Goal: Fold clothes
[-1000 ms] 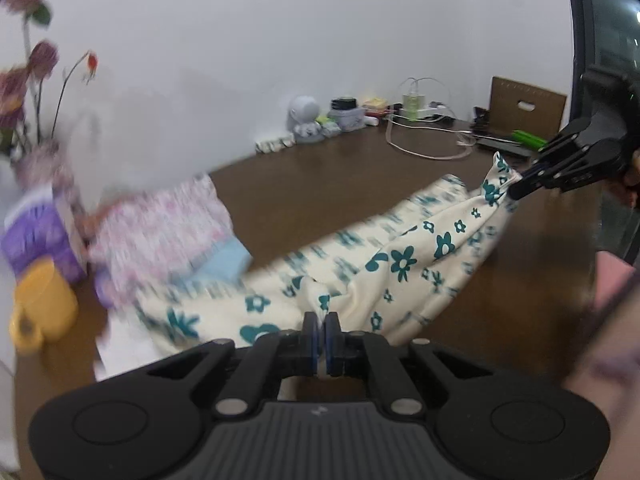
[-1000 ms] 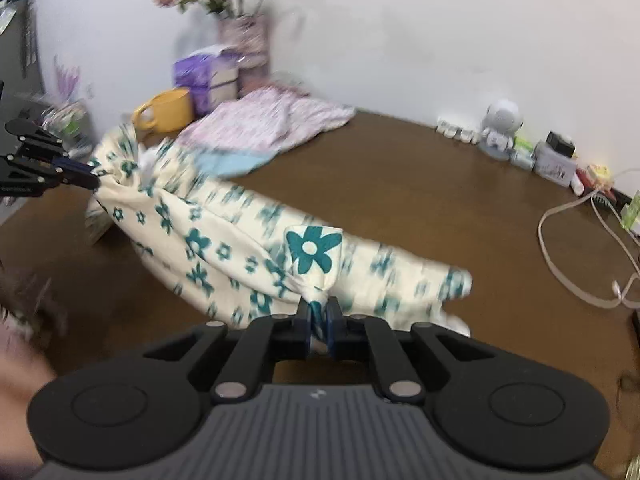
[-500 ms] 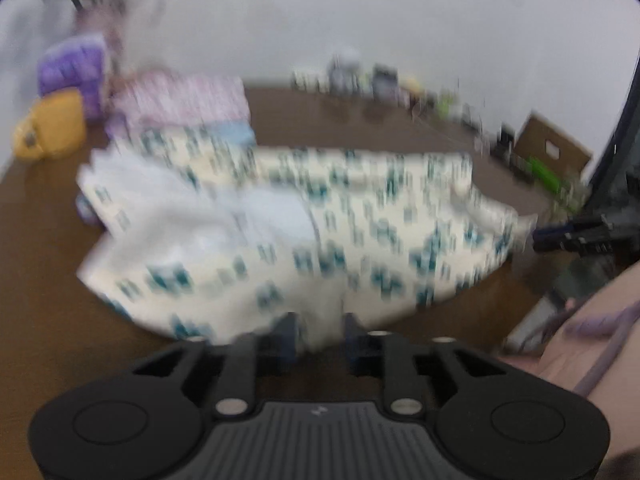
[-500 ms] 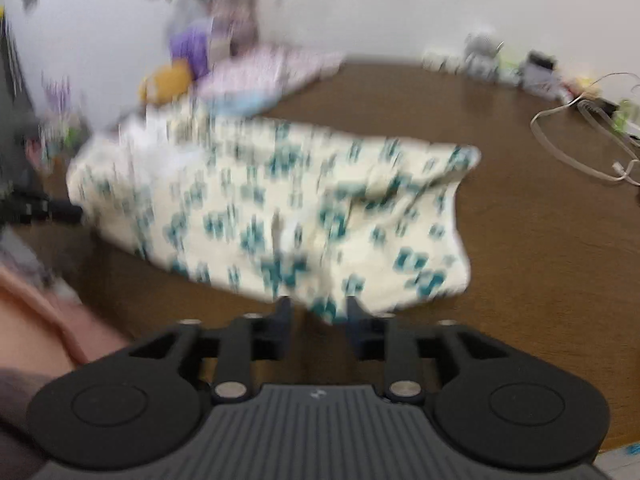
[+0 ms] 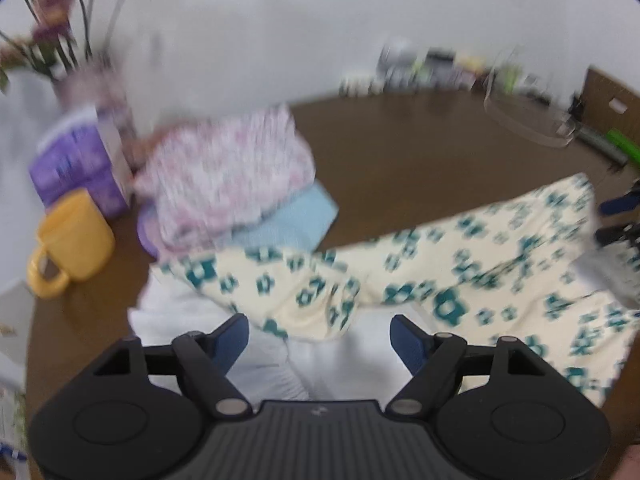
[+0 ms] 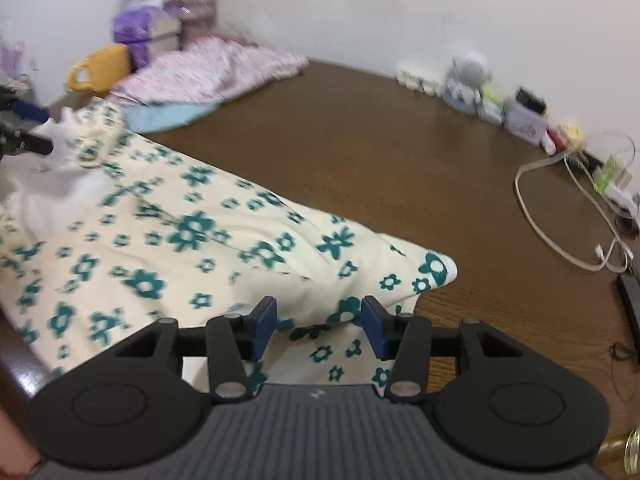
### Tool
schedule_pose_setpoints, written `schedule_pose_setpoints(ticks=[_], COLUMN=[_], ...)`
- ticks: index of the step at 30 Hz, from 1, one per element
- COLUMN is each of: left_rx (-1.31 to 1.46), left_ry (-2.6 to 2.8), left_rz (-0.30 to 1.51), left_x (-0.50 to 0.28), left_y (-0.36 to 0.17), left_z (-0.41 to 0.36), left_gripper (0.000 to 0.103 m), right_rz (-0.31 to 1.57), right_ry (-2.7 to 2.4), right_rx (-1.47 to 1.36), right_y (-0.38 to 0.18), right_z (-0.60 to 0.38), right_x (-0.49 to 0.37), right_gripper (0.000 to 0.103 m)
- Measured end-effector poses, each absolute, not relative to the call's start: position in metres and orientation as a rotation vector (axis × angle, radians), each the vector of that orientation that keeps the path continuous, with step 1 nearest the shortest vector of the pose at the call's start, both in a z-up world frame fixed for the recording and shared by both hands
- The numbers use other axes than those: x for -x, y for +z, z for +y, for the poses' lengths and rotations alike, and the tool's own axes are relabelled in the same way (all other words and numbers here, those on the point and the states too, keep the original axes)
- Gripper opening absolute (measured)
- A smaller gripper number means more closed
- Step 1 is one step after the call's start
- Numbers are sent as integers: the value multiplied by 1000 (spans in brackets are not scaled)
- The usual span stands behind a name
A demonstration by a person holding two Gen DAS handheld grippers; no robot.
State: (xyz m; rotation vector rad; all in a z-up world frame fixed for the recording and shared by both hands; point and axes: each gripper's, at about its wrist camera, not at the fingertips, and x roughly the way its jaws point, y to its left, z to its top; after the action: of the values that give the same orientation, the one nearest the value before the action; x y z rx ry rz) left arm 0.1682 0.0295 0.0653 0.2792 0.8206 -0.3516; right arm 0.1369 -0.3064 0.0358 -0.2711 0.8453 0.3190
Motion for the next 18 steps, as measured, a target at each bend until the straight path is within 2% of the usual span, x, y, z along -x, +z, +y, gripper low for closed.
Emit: schedule_pose_setpoints(ticks=[4, 9, 11, 12, 13, 14, 15, 16, 18], left_rx=[-274, -294, -317, -326, -344, -357, -369, -381, -381], left_ry=[-342, -351, -347, -346, -349, -358, -368, -378, -415], left_rz=[863, 850, 856, 859, 860, 856, 852, 848, 828], left_x=[-181, -187, -193, -195, -197, -198, -199, -199, -201], left_y=[42, 33, 30, 28, 28, 28, 28, 28, 35], left_z=[30, 28, 24, 22, 18, 17, 16, 15, 15], left_gripper=[84, 84, 83, 81, 72, 46, 28, 3, 4], right_rz=[896, 924, 933, 942, 948, 944, 939, 932, 901], right_ry=[301, 322, 328, 334, 341, 341, 340, 340, 342], right_rx=[141, 14, 24, 36, 49, 61, 73, 75, 64], right_y=[31, 33, 31, 30, 29, 29, 29, 31, 41], right_z=[-320, -332, -327, -323, -320, -318, -316, -316, -318], right_x=[-151, -156, -156, -157, -158, -158, -158, -159, -164], right_gripper=[58, 58, 53, 36, 22, 18, 10, 9, 8])
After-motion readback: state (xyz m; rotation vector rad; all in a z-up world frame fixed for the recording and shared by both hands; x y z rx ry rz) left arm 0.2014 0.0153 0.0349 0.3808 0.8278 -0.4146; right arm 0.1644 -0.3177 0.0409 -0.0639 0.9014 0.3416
